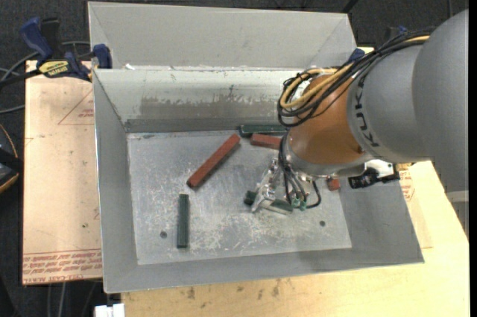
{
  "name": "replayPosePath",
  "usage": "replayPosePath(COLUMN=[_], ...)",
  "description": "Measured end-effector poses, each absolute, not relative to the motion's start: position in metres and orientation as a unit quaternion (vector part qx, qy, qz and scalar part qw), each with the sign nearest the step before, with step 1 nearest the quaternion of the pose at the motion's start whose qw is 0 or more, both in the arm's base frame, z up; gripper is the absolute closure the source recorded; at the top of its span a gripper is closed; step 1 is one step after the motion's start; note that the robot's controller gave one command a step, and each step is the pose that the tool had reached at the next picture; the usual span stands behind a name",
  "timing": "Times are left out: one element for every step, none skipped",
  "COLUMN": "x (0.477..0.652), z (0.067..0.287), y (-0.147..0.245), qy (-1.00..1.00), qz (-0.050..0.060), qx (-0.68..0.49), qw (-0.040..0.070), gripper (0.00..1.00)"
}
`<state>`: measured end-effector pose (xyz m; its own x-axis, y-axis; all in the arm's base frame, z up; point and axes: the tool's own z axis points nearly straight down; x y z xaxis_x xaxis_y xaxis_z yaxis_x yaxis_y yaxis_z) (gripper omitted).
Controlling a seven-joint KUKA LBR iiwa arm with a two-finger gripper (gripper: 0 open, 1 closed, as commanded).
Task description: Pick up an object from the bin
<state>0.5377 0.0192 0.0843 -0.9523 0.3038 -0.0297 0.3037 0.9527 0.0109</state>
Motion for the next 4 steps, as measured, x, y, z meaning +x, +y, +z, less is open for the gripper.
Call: replayPosePath(x=[0.535, 0.536, 0.535, 0.535], z=[0.098, 0.107, 0.12, 0.133], y=[0.019, 0.02, 0.02, 0.02], qy=[0.988, 0.988, 0.988, 0.988], qz=[0.001, 0.001, 0.0, 0.0], qx=[0.152, 0.153, 0.153, 0.152], qw=[0.005, 0.002, 0.0, 0.0], gripper=[1.0, 1.0, 1.0, 1.0])
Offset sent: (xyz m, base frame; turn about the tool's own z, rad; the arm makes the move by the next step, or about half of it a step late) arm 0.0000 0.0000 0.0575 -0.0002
